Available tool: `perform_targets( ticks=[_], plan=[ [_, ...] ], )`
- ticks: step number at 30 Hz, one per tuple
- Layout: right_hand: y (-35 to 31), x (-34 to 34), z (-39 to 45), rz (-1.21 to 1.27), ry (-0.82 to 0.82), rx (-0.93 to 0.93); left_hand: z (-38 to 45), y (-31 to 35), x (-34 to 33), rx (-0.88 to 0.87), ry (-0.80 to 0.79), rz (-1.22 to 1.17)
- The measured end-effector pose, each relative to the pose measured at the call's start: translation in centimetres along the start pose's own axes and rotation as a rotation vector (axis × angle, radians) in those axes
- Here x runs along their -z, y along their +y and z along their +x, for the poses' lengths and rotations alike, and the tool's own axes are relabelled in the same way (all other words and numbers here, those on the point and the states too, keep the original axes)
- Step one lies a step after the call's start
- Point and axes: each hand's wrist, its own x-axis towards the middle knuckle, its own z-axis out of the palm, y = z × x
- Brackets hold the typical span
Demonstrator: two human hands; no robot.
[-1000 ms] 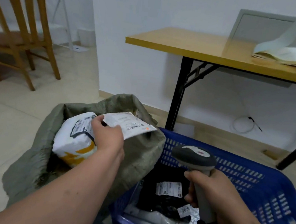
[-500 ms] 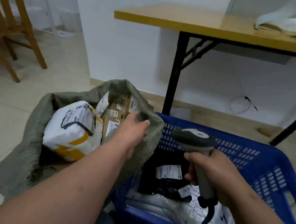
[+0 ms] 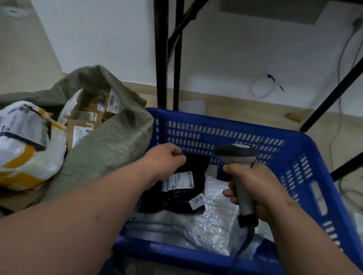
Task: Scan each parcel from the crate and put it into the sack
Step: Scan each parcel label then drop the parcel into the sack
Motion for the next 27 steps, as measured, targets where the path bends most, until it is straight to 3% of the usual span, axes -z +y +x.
perform_targets(
  ticks=[5, 10, 14, 19, 27],
  plan=[
    [2.0, 1.1, 3.4, 0.009, -0.038, -0.129, 4.3, -3.8, -5.0, 0.292, -0.134, -0.003],
    [2.4, 2.1, 7.6, 0.030, -0.077, -0.186, 6.5, -8.8, -10.7, 0.777, -0.060, -0.473],
    [2.9, 2.0, 9.8, 0.051, -0.096, -0.216, 8.2, -10.1, -13.4, 1.027, -0.026, -0.745],
    [3.1, 1.4, 10.6, 0.058, -0.126, -0.238, 10.3, -10.4, -13.6, 1.105, 0.157, -1.088],
    [3.0, 1.9, 10.4, 0.058, -0.100, -0.210, 10.2, -10.2, -12.3, 1.025, 0.252, -1.099]
  ],
)
